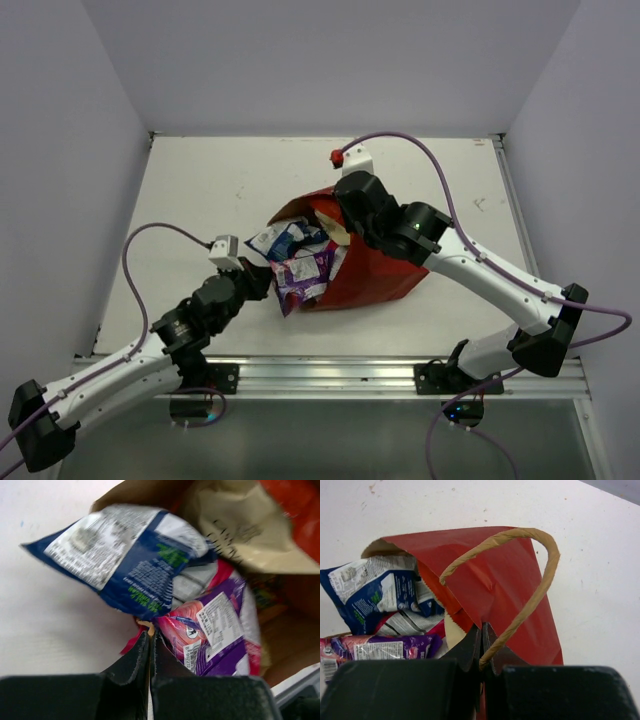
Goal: Place the snacks into the paper bag
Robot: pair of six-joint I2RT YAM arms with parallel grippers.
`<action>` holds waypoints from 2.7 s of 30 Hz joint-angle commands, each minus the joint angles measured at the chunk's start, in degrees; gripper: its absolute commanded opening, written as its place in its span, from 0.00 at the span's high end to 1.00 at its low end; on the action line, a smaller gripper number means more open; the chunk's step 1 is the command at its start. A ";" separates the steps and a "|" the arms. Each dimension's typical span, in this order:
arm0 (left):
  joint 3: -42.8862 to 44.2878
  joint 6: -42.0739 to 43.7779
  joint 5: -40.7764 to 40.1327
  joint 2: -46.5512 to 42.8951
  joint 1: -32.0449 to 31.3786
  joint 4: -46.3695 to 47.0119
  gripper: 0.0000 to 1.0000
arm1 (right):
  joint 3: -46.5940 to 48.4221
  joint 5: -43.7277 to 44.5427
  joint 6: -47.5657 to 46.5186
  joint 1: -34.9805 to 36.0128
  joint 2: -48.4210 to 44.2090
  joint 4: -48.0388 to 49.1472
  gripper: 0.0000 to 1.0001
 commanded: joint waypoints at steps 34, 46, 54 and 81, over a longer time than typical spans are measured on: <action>42.71 25.77 7.13 25.60 8.10 6.26 1.00 | -10.67 4.77 5.39 0.01 -9.29 1.66 1.00; 45.80 24.62 12.94 27.10 8.10 10.56 0.77 | -13.21 6.79 4.25 0.02 -11.58 4.99 0.64; 47.37 29.20 10.04 23.06 8.19 11.53 0.29 | -12.69 8.19 -0.67 -0.07 -13.42 12.73 0.10; 36.92 25.86 -34.00 -8.23 8.10 -15.36 0.22 | -17.43 31.92 -1.65 0.02 -34.96 1.67 0.01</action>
